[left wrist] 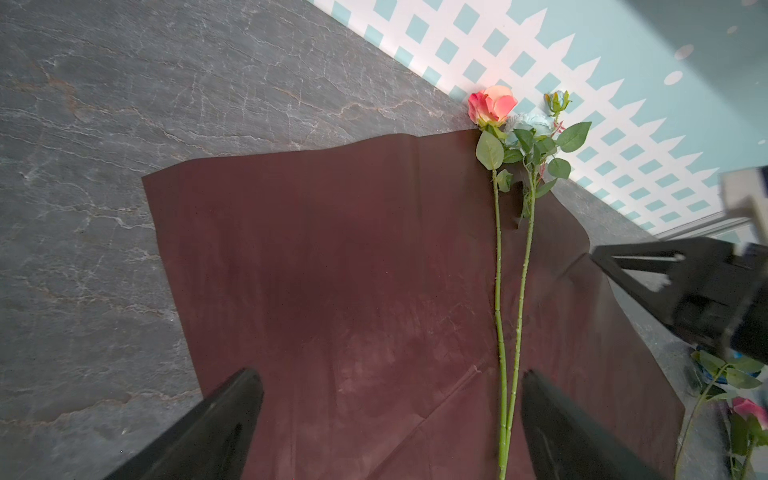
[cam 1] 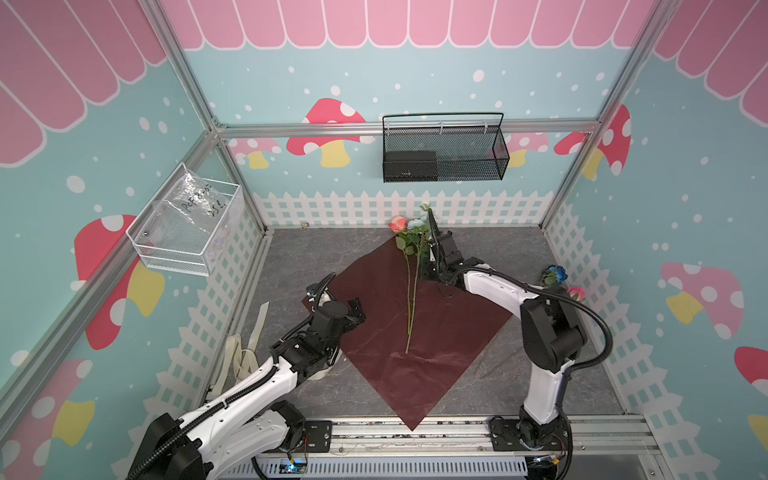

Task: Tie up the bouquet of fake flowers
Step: 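Move the right gripper to the blue rose stem and grasp it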

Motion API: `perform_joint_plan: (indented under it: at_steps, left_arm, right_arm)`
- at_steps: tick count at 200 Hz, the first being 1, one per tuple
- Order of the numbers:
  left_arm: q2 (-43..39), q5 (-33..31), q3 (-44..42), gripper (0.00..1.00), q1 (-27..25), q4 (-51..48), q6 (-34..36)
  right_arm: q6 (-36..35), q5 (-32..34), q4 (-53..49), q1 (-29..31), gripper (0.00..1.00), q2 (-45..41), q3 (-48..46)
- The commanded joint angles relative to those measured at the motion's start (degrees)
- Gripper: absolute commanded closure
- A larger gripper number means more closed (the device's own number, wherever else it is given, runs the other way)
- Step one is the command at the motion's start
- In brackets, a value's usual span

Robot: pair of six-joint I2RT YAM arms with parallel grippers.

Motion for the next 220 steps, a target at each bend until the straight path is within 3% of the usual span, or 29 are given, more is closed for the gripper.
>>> perform_joint_plan:
  at_steps: [1, 46, 85, 146, 220]
  left_arm:
    - [-1.22, 0.34, -1.00, 0.01, 0.33, 0.86, -0.67]
    - [-1.40, 0.69, -1.49, 0.00, 0.40, 2.15, 0.34]
    - [-0.87, 0.95, -1.53, 0.00, 0.59, 3.04, 1.20]
    - [-0.45, 1.60, -2.12, 0.00, 0.76, 4.09, 0.68]
    - [2.68, 3.33, -1.16, 0.00, 1.05, 6.30, 0.56]
  right_arm:
    - [-0.35, 5.61, -4.50, -2.28, 0.62, -7.40, -7.41]
    - [2.02, 8.33, -5.80, -13.30, 0.62, -24.21, -26.60]
    - [2.29, 13.64, -5.00, -22.10, 0.57, -30.70, -34.07]
    - [-1.21, 10.83, 1.17, -33.47, 0.61, -21.17, -31.26]
    - [-4.96, 7.42, 5.49, -37.17, 0.61, -8.15, -23.31]
